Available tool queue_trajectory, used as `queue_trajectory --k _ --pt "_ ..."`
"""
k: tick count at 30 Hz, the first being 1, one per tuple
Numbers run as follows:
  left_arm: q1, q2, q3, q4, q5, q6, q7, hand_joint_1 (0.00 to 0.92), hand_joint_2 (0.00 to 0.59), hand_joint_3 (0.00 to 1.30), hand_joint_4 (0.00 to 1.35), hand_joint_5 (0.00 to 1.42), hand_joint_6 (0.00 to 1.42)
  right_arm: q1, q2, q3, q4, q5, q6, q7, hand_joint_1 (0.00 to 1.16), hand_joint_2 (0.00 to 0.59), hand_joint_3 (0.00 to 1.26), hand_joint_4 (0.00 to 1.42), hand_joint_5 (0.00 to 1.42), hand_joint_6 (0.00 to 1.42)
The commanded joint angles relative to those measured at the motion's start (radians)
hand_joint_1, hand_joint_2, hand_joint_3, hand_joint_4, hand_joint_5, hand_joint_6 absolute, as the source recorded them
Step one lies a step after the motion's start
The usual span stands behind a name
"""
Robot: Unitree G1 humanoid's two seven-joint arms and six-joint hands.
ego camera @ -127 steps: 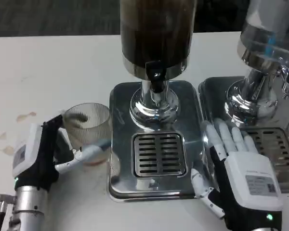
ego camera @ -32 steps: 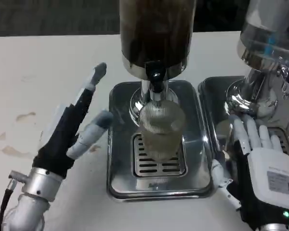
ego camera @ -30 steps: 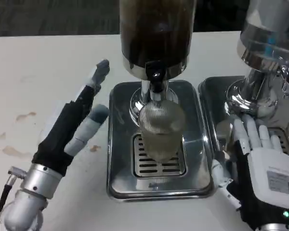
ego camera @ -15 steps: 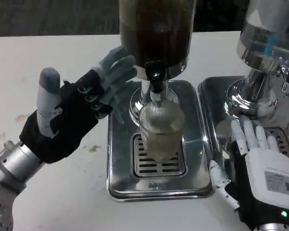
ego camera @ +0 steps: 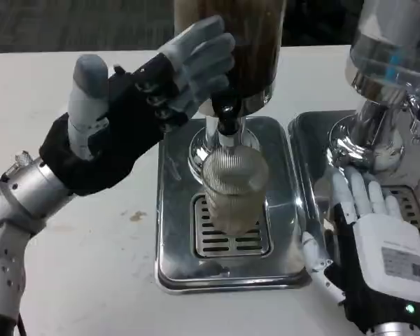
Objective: Grasp the cup under the faucet to collect the drink, then remove the cup.
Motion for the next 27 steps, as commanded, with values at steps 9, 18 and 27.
queue_trajectory --k 9,18,27 --pt "-0.070 -0.045 -0.074 0.005 0.103 0.009 -0.042 0.000 0.024 0.00 0.00 0.00 0.00 0.025 0.015 0.003 -0.010 -0.004 0.006 -0.014 0.07 0.522 0.04 0.00 0.00 0.02" --pt "-0.023 -0.007 -0.100 -0.120 0.184 -0.016 -0.025 0.000 0.021 0.00 0.00 0.00 0.00 0.019 0.018 0.001 -0.006 -0.003 0.001 -0.008 0.07 0.522 0.04 0.00 0.00 0.02" --pt "0.014 0.034 -0.111 -0.157 0.268 -0.073 -0.002 0.000 0.021 0.00 0.00 0.00 0.00 0.015 0.018 -0.009 -0.003 0.010 -0.005 -0.010 0.07 0.522 0.04 0.00 0.00 0.02"
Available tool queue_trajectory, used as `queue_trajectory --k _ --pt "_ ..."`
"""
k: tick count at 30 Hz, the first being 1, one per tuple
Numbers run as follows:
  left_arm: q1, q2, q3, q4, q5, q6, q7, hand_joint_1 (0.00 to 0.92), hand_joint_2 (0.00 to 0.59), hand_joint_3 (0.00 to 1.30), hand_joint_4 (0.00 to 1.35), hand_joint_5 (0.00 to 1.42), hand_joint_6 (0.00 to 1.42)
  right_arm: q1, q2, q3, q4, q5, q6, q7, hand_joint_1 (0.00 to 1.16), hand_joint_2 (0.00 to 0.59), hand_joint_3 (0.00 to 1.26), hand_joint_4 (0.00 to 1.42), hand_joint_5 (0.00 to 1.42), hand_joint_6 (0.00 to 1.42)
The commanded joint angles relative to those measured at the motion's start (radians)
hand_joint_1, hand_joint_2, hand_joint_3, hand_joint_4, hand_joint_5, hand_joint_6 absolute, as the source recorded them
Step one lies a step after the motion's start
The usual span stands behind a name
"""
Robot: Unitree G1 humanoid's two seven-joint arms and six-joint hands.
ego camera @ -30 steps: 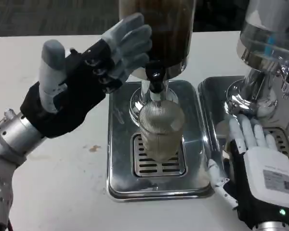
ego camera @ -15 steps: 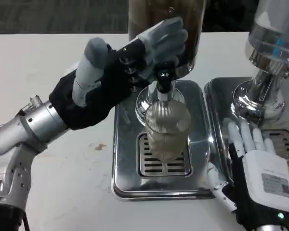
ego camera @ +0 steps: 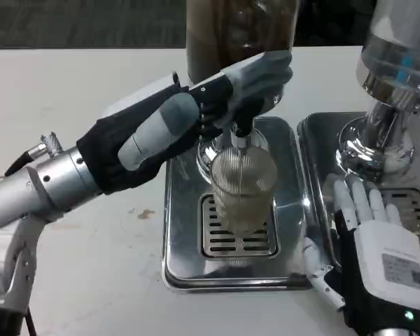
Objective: Grasp the cup under the faucet to collect the drink, then remove the cup.
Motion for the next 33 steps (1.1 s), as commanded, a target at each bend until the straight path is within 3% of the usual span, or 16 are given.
queue_trajectory --k 1,11,18,23,33 --pt "0.032 0.026 -0.038 -0.030 0.060 -0.034 -0.007 0.000 0.021 0.00 0.00 0.00 0.00 -0.008 -0.002 -0.006 -0.004 0.006 -0.009 -0.009 0.07 0.522 0.04 0.00 0.00 0.02" --pt "0.054 0.045 -0.067 -0.053 0.077 -0.055 0.024 0.000 0.019 0.00 0.00 0.01 0.00 -0.023 -0.013 -0.011 -0.002 0.027 -0.030 -0.002 0.07 0.522 0.04 0.00 0.00 0.02" --pt "0.060 0.048 -0.081 -0.053 0.079 -0.057 0.033 0.000 0.019 0.00 0.00 0.01 0.00 -0.040 -0.020 -0.059 0.007 0.189 -0.169 0.007 0.30 0.460 0.04 0.00 0.00 0.10" --pt "0.070 0.045 -0.088 -0.054 0.075 -0.058 0.042 0.000 0.021 0.00 0.00 0.01 0.00 -0.076 -0.036 -0.104 0.047 0.377 -0.278 0.113 0.35 0.417 0.00 0.00 0.00 0.12" --pt "0.078 0.052 -0.091 -0.052 0.071 -0.060 0.060 0.000 0.023 0.00 0.00 0.01 0.00 -0.150 -0.050 -0.152 0.136 0.578 -0.399 0.286 0.49 0.271 0.00 0.00 0.00 0.00"
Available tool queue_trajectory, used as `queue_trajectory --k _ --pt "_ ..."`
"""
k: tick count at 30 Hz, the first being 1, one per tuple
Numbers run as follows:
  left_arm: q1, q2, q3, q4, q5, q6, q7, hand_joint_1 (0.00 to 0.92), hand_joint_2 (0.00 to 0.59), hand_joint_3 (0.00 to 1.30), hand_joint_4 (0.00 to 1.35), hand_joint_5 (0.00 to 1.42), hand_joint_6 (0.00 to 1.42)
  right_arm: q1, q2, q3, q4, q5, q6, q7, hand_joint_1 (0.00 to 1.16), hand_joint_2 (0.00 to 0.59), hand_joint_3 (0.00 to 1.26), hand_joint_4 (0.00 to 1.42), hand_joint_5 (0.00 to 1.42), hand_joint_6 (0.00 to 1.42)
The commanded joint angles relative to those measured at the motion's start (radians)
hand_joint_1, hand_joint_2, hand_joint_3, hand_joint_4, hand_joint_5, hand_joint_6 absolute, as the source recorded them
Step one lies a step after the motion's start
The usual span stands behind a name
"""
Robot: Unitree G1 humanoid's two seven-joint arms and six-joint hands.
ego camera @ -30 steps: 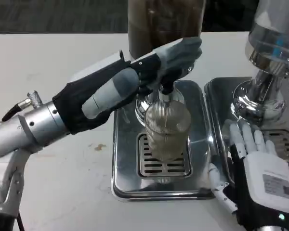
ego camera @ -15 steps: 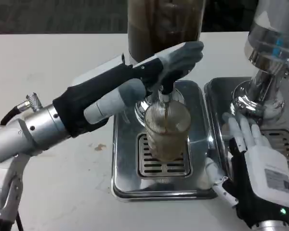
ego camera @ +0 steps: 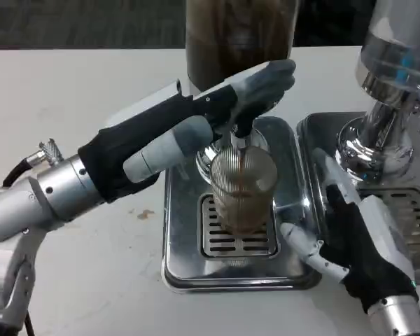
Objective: Grasp the cup under the faucet to collect the drink, then remove the cup.
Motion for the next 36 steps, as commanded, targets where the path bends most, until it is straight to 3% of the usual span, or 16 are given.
queue_trajectory --k 1,7,14,26,36 --pt "0.028 0.018 -0.026 0.005 0.033 0.014 -0.024 0.000 0.023 0.00 0.00 0.01 0.00 -0.036 0.000 -0.021 0.042 0.069 -0.046 0.065 0.51 0.262 0.00 0.00 0.00 0.00" --pt "0.017 0.018 -0.014 0.018 0.022 0.020 -0.019 0.000 0.023 0.00 0.00 0.01 0.00 -0.093 0.025 -0.033 0.103 0.115 -0.052 0.106 0.60 0.230 0.00 0.00 0.00 0.00" --pt "0.001 0.019 -0.016 0.044 0.031 0.017 -0.017 0.000 0.023 0.00 0.00 0.01 0.00 -0.172 0.050 -0.029 0.187 0.145 -0.084 0.136 0.61 0.225 0.00 0.00 0.00 0.00" --pt "0.006 0.020 -0.011 0.031 0.026 0.025 -0.010 0.000 0.023 0.00 0.00 0.00 0.00 -0.209 0.076 -0.031 0.247 0.181 -0.112 0.187 0.62 0.221 0.00 0.00 0.00 0.00" --pt "0.008 0.019 -0.006 0.030 0.024 0.035 -0.002 0.000 0.022 0.00 0.00 0.00 0.00 -0.243 0.106 -0.014 0.283 0.160 -0.115 0.185 0.62 0.221 0.00 0.00 0.00 0.00"
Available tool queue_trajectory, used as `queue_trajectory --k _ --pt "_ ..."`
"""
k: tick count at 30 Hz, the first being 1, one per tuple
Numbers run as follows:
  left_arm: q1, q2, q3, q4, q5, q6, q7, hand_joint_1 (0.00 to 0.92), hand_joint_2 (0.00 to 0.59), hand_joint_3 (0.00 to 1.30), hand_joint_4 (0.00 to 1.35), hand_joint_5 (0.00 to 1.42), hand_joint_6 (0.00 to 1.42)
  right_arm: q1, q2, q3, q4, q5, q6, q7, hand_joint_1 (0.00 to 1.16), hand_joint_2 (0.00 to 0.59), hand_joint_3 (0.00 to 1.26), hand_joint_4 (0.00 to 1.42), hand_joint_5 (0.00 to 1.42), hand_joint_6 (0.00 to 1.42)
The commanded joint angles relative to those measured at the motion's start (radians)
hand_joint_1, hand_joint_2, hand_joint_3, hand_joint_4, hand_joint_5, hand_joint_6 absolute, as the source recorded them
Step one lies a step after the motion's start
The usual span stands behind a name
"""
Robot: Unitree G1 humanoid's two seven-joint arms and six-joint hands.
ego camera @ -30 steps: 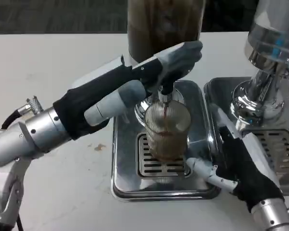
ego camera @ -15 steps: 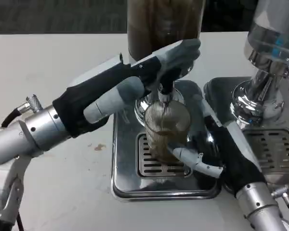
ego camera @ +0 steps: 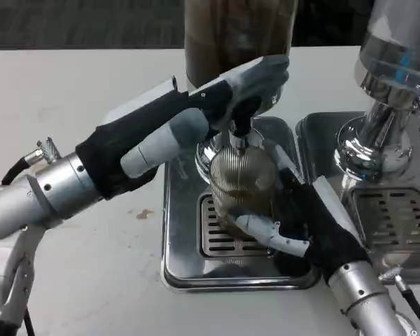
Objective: Grasp the cup under the faucet to collect the drink, then remove the cup.
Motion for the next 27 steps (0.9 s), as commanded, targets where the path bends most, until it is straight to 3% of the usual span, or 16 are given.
queue_trajectory --k 1,27 --pt "0.018 0.013 -0.018 0.012 0.030 0.030 -0.014 0.000 0.022 0.00 0.00 0.00 0.00 -0.031 0.013 0.002 0.031 -0.008 -0.019 -0.009 0.62 0.221 0.00 0.00 0.00 0.00" --pt "0.054 0.016 -0.049 -0.034 0.039 0.037 -0.019 0.000 0.025 0.00 0.00 0.00 0.00 -0.052 0.030 -0.004 0.076 -0.006 -0.035 -0.032 0.63 0.232 0.00 0.00 0.00 0.00"
